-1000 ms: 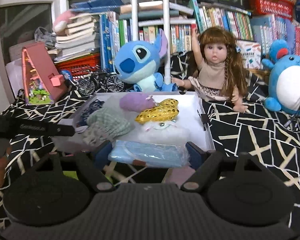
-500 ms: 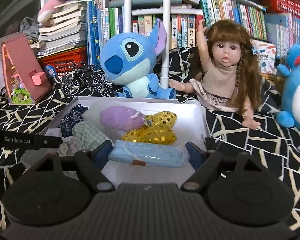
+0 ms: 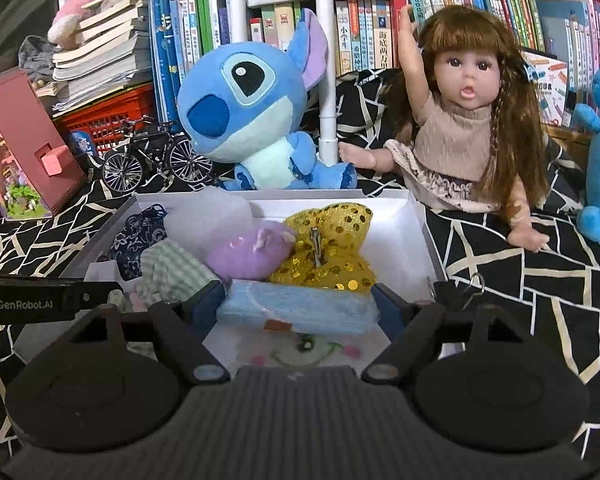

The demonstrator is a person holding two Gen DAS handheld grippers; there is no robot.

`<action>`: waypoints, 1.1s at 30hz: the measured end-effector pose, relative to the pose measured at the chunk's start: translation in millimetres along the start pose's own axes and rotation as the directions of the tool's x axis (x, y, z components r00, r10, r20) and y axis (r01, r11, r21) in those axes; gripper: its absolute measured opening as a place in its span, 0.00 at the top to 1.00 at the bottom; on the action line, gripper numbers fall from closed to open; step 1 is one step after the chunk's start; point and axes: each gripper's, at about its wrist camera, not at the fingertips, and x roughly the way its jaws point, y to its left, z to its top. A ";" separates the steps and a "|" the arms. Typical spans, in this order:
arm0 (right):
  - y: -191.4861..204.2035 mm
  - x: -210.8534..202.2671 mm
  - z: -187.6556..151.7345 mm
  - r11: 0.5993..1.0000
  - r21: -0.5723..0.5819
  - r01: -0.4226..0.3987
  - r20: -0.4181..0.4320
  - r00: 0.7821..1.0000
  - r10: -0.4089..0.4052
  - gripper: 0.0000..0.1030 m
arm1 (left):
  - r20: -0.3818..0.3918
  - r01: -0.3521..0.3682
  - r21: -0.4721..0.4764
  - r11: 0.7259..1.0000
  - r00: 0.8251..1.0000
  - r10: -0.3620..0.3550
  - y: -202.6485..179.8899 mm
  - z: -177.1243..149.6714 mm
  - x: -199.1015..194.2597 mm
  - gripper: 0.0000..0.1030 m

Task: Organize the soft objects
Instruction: 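Lower and release the blue packet in the box with right tool while left tool releases the tissue, then grasp the pink knit cap with right tool while left tool grasps the green scrunchie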

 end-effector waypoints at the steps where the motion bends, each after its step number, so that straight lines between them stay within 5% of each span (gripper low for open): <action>1: -0.6 0.7 -0.4 1.000 0.003 -0.001 -0.001 1.000 0.001 0.22 | 0.001 -0.001 0.004 1.000 1.000 0.001 -0.7 -0.2 0.4 0.64; 12: -4.6 -2.9 -1.8 0.999 0.042 -0.023 0.007 1.000 0.022 0.17 | 0.018 0.004 0.029 1.000 1.000 -0.005 -3.9 -3.9 -3.8 0.61; 26: -11.5 -28.1 -5.5 0.995 0.076 -0.067 0.040 0.997 0.064 0.10 | 0.071 0.018 0.053 0.998 0.997 -0.022 -6.4 -11.2 -33.6 0.26; 33: -12.5 -53.6 -8.1 0.993 0.067 -0.098 0.086 0.992 0.092 0.06 | 0.114 0.040 0.066 0.997 0.992 -0.048 -8.4 -17.1 -61.5 0.20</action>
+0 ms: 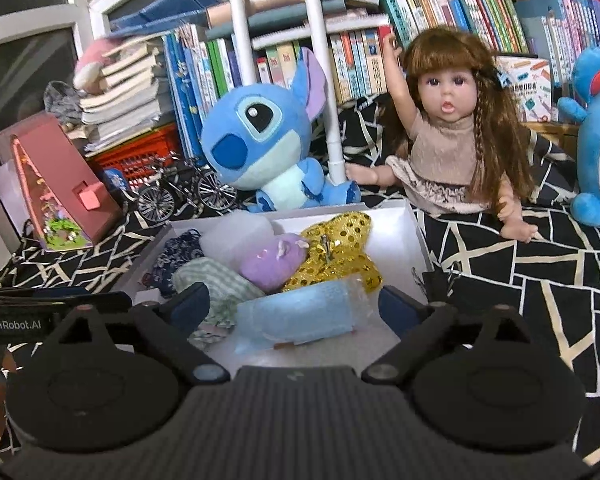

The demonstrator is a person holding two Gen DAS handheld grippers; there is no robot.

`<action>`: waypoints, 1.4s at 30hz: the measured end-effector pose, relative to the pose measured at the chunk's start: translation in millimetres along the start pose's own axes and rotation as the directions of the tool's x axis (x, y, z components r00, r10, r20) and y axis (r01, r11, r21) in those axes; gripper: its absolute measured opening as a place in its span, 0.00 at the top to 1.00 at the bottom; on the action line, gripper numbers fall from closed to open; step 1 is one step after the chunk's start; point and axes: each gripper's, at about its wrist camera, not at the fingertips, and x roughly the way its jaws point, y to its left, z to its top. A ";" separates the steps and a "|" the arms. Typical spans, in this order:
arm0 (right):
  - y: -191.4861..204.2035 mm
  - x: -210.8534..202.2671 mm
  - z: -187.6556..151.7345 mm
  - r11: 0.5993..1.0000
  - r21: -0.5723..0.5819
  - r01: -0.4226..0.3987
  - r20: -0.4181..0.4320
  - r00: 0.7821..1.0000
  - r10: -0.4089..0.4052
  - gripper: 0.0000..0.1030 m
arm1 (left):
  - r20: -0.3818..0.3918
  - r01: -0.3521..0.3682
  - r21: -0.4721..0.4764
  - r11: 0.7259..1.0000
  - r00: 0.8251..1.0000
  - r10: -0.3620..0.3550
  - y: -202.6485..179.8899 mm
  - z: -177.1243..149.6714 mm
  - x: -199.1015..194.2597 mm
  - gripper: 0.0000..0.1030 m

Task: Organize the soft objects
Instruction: 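Grasp the pink knit cap with right tool while left tool grasps the green scrunchie, then lift and carry the pink cap toward the box with right tool while left tool carries the scrunchie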

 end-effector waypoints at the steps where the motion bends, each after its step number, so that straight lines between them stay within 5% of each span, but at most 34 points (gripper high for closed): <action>1: -0.1 -3.5 0.0 1.000 -0.002 -0.004 0.006 1.000 0.004 0.05 | 0.007 0.002 0.003 1.000 1.000 -0.002 -0.6 -1.1 -4.4 0.19; 20: 5.2 -63.8 -34.8 0.995 -0.096 0.033 0.088 0.996 -0.025 0.00 | 0.036 0.085 0.026 0.996 0.996 -0.086 -5.9 -48.9 -64.4 0.13; 42: -17.4 -81.9 -73.5 0.995 -0.029 0.091 0.065 0.994 -0.089 0.00 | 0.035 0.138 0.116 0.984 0.989 -0.143 -31.9 -102.0 -88.4 0.10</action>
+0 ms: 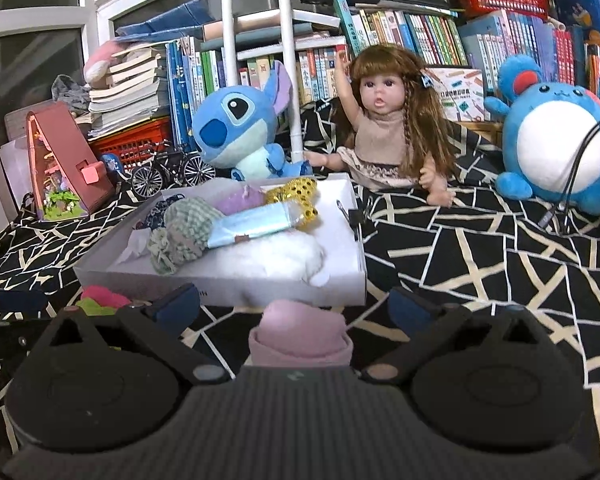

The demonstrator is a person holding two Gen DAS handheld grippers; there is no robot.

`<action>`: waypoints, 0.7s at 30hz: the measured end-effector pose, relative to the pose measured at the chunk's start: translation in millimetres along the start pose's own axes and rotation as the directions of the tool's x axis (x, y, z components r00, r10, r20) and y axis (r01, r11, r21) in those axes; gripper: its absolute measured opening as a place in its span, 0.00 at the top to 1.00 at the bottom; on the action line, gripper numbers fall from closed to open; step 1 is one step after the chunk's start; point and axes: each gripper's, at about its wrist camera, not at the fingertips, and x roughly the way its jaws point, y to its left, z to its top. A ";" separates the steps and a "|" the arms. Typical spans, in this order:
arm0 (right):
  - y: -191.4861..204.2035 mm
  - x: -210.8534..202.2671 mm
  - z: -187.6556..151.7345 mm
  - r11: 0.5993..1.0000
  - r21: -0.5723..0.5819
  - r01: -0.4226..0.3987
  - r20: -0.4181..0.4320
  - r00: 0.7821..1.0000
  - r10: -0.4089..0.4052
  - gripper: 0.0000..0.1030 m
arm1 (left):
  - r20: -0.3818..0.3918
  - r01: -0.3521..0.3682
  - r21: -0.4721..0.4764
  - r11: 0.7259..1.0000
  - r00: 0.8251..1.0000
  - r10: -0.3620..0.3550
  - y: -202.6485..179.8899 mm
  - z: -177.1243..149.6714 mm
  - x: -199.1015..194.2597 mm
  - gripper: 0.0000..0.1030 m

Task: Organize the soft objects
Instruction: 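Lift and carry the pink cap toward the box with right tool while left tool carries the scrunchie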

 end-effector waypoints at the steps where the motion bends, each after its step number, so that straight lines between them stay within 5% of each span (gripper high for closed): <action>1: -0.4 0.2 -1.6 1.000 0.002 0.000 -0.003 1.000 0.000 0.00 | -0.003 0.002 0.007 1.000 1.000 -0.002 -2.5 -1.8 0.6 0.10; 21: 1.9 5.7 -17.2 1.000 0.006 0.001 -0.035 0.999 0.000 0.00 | 0.012 0.005 0.066 0.998 1.000 -0.006 -28.0 -21.9 7.4 0.11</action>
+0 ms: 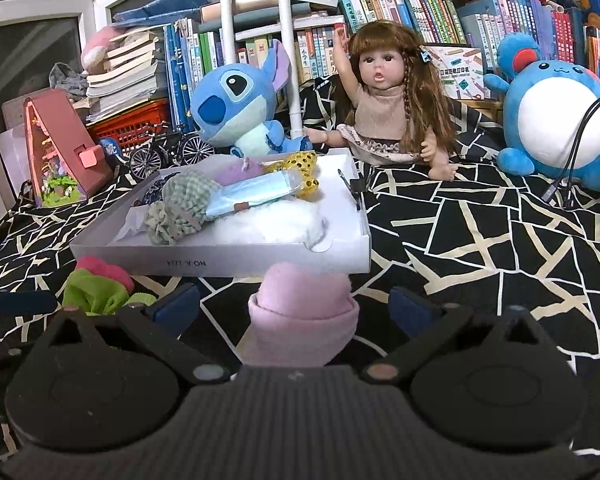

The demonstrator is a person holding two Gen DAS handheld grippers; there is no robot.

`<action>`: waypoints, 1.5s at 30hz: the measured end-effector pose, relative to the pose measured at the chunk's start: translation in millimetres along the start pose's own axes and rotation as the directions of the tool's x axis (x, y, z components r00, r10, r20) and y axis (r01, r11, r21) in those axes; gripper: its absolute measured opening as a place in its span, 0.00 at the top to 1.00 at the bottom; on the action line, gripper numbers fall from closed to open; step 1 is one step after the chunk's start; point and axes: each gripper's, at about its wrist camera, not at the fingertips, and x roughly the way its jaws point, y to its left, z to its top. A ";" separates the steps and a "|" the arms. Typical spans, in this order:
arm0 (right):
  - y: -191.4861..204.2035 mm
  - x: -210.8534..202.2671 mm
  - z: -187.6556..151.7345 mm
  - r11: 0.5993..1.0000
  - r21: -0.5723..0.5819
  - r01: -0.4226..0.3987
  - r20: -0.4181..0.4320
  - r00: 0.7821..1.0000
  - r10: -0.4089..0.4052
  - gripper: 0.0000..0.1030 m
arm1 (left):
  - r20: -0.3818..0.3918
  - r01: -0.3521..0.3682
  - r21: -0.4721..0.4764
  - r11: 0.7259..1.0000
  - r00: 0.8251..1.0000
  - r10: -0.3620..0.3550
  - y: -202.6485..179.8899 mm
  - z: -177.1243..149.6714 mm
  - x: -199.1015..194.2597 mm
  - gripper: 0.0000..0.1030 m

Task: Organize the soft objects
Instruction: 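Lift and carry the pink cap toward the box with right tool while left tool carries the scrunchie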

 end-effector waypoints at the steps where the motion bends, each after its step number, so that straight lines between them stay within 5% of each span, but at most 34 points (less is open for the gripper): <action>1: 0.5 0.3 -0.2 1.000 -0.001 0.000 -0.001 1.000 0.000 0.00 | -0.001 0.000 0.000 1.000 1.000 0.000 -0.7 -0.7 0.7 0.11; 21: -2.4 6.3 -2.1 0.999 0.040 -0.006 -0.019 1.000 0.006 0.00 | 0.002 -0.032 0.024 0.999 0.999 0.032 -6.6 -4.7 12.9 0.24; 33: 0.1 10.9 -5.7 0.999 0.050 -0.012 -0.049 0.999 0.015 0.17 | 0.000 -0.036 0.031 0.999 0.999 0.036 -8.7 -3.8 21.3 0.28; 36: 1.1 11.2 -5.8 0.999 0.048 -0.003 -0.048 0.999 0.006 0.27 | -0.002 -0.033 0.032 0.999 0.999 0.033 -9.7 -3.7 22.6 0.37; 38: 0.5 11.0 -5.4 0.999 0.052 0.003 -0.048 0.999 -0.001 0.34 | -0.001 -0.032 0.031 0.999 0.999 0.032 -10.7 -3.2 23.3 0.62; 39: 0.0 10.6 -5.1 0.998 0.055 0.007 -0.049 0.999 -0.004 0.41 | 0.001 -0.036 0.029 0.999 0.999 0.036 -11.0 -2.8 22.9 0.66; 45: -0.7 6.2 -2.7 0.998 0.062 0.017 -0.036 0.999 -0.015 0.52 | 0.033 -0.038 -0.001 0.999 0.999 0.038 -10.1 3.3 12.6 0.72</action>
